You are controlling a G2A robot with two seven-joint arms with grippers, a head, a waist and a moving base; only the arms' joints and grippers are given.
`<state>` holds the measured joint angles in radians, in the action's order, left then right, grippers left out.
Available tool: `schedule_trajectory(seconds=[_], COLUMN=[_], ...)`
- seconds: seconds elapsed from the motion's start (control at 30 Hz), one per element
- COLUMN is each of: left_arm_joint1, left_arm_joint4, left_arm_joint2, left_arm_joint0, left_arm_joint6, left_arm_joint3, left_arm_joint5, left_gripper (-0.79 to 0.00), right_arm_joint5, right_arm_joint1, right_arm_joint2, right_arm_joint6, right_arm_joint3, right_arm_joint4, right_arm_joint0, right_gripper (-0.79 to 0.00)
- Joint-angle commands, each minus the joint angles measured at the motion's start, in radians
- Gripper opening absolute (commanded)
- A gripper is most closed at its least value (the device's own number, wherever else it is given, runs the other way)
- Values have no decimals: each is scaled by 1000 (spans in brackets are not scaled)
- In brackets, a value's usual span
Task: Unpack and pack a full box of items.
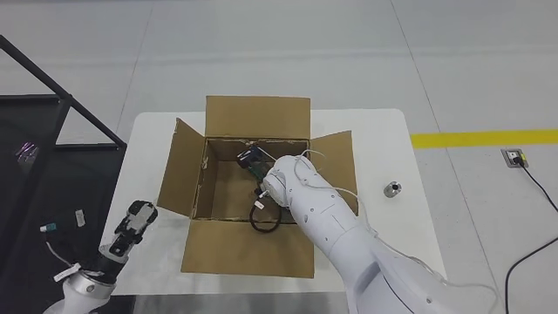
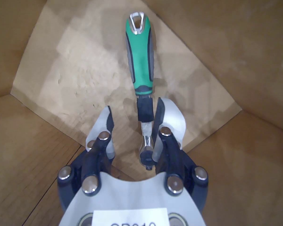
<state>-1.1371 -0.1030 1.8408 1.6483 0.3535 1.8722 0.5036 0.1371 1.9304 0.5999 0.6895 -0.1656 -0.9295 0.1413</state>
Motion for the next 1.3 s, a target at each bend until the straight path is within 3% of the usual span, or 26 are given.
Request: schedule_trajectory(seconds=[0.0,0.4,0.67,0.77,0.97,1.0,1.03,1.07,1.27], left_arm_joint1=[0,-1,-14,-18,-26,-27,-28,-29,-31], left_arm_joint4=[-71,-106,-325,-412,-532,-541,-553,-560,-581], left_arm_joint2=[1,-6,-54,-85,-142,-149,-154,-158,-174], left_arm_joint0=[-1,-4,-9,-14,-35,-38,-41,-44,-58], left_arm_joint6=[-13,-28,-226,-286,-365,-373,-377,-382,-370], left_arm_joint3=[-1,8,37,36,19,17,16,14,7], left_arm_joint5=[-3,-14,-115,-147,-205,-210,-214,-217,-227], left_gripper=[0,0,0,-114,-200,-243,-413,-440,-480], right_arm_joint5=[-1,-31,-7,16,32,28,25,24,14], right_arm_joint1=[0,-5,-32,-46,-72,-76,-81,-85,-115], right_arm_joint2=[0,6,25,34,49,51,53,56,77], right_arm_joint6=[4,-8,-72,-100,-103,-101,-98,-94,-76], right_arm_joint3=[0,-13,-50,-64,-102,-111,-120,-128,-189], right_arm_joint4=[-1,1,-3,-7,-19,-22,-26,-29,-45], right_arm_joint0=[0,15,31,39,59,63,68,72,100], right_gripper=[0,0,0,0,0,0,0,0,0])
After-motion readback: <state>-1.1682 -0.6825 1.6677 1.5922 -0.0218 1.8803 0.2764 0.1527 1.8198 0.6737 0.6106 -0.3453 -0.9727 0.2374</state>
